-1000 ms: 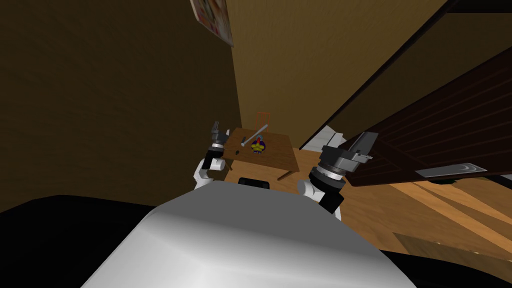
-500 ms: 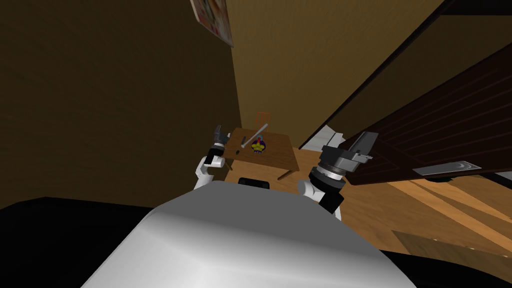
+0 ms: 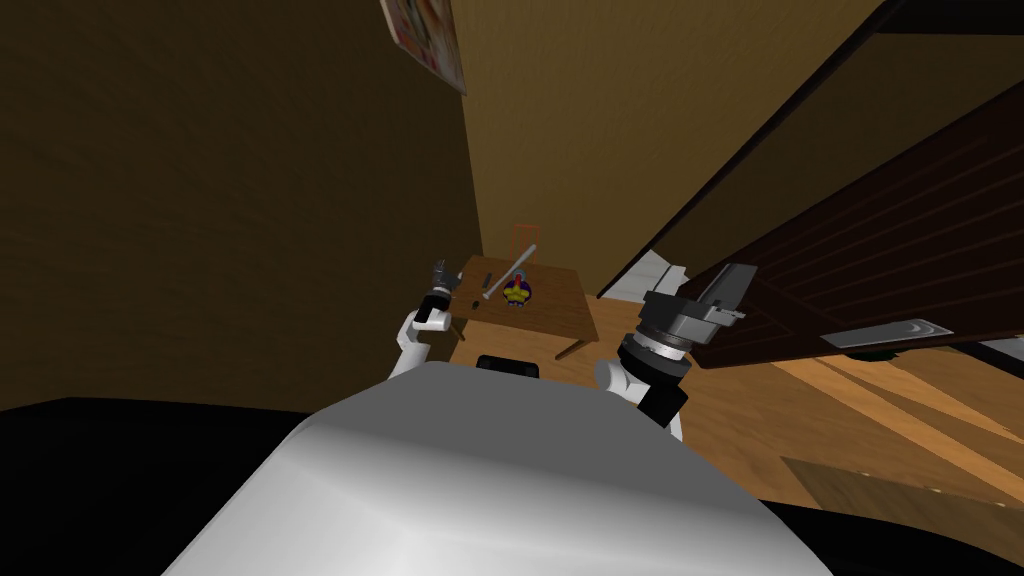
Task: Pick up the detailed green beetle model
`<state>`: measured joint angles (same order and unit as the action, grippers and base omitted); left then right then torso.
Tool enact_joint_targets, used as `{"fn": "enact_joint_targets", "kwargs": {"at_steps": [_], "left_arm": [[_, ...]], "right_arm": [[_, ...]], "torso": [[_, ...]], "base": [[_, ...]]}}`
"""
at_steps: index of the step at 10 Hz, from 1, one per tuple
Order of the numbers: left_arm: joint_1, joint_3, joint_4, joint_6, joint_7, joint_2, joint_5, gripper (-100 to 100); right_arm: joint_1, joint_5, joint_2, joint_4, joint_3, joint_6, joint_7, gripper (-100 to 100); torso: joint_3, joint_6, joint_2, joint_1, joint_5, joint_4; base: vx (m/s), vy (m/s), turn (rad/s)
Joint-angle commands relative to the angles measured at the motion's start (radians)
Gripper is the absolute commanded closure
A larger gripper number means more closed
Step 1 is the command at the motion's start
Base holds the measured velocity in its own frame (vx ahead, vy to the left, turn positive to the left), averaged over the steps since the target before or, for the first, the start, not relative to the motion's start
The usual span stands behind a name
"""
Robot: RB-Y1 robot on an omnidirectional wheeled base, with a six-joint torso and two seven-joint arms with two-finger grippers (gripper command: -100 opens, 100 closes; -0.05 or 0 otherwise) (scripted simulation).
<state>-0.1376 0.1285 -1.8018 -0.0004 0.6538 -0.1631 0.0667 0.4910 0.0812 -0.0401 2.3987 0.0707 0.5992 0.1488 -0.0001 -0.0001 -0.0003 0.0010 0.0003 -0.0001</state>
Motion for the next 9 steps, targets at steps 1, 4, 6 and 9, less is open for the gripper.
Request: {"fn": "enact_joint_targets", "kwargs": {"at_steps": [1, 4, 6, 9], "left_arm": [[0.023, 0.008, 0.032, 0.040, 0.029, -0.002, -0.001, -100], [0.080, 0.033, 0.125, 0.128, 0.114, -0.003, -0.003, -100], [0.109, 0.046, 0.174, 0.174, 0.160, -0.002, -0.004, -100], [0.138, 0.057, 0.228, 0.239, 0.218, 0.001, -0.005, -100]], "right_arm": [[0.000, 0.000, 0.000, 0.000, 0.000, 0.000, 0.000, 0], [0.000, 0.000, 0.000, 0.000, 0.000, 0.000, 0.000, 0], [0.000, 0.000, 0.000, 0.000, 0.000, 0.000, 0.000, 0], [0.000, 0.000, 0.000, 0.000, 0.000, 0.000, 0.000, 0]], "torso": [[0.000, 0.000, 0.000, 0.000, 0.000, 0.000], [0.000, 0.000, 0.000, 0.000, 0.000, 0.000], [0.000, 0.000, 0.000, 0.000, 0.000, 0.000], [0.000, 0.000, -0.001, 0.000, 0.000, 0.000]], "base": [[0.001, 0.013, -0.008], [0.004, 0.014, -0.018], [0.004, 0.010, -0.016], [0.008, 0.007, -0.018]]}}
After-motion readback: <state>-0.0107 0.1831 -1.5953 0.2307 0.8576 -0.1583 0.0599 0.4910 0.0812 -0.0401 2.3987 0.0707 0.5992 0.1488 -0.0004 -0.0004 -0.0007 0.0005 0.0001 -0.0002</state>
